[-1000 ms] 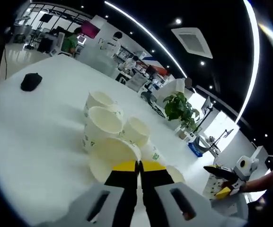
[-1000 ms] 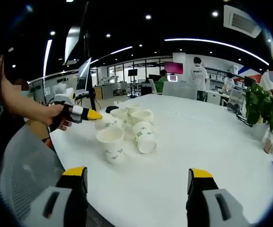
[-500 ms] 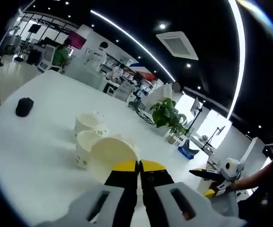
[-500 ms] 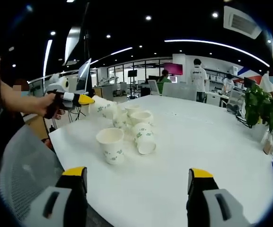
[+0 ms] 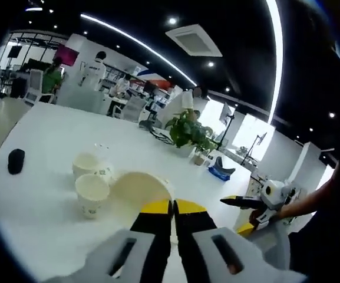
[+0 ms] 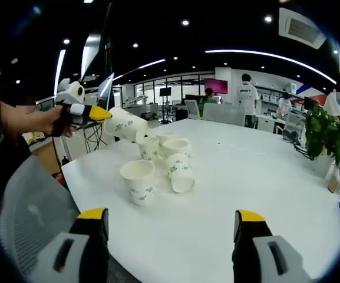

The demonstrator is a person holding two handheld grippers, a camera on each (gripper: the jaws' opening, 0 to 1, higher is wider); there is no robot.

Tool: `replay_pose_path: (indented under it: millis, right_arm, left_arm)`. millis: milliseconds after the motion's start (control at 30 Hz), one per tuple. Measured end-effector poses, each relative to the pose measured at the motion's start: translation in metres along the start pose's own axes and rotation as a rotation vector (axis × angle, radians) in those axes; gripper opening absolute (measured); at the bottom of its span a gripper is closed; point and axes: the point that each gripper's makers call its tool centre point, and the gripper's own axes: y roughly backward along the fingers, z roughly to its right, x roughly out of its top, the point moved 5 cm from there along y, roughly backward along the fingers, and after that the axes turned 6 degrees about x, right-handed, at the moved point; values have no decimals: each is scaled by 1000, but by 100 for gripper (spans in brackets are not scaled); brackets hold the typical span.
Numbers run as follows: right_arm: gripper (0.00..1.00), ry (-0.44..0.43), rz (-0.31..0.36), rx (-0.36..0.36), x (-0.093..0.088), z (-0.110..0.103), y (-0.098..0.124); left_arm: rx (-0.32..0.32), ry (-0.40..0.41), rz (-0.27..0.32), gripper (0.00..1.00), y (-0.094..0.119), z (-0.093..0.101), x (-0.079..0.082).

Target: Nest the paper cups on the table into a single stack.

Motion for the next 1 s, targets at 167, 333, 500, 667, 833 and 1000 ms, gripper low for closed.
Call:
replay_pose_path:
  millis: [167,333,500,667,833,1000]
  right_arm:
    - [88,0,1,-1,-2,2,0]
    - [88,0,0,-1,-3,3,0]
    - [88,-3,2,-2,-4,5,0]
    - [88,-4,2,-3,-3,5,0]
    - [87,-4,3,-3,-1,3,0]
    - [87,-7,5,-6,1,1,0]
  left_arm:
    - [-22,-119,-42,0,0,12,0]
    - [-49,-199,-87,0,-1,23,-2]
    - [-66,-291,-130,0,-4,34,-7]
    - [-90,-348,-166,0,-9,43,-12]
    - [-104,-391,-195,0,-15,48,-18]
    - [-104,-409,-214,0,-21,48,-24]
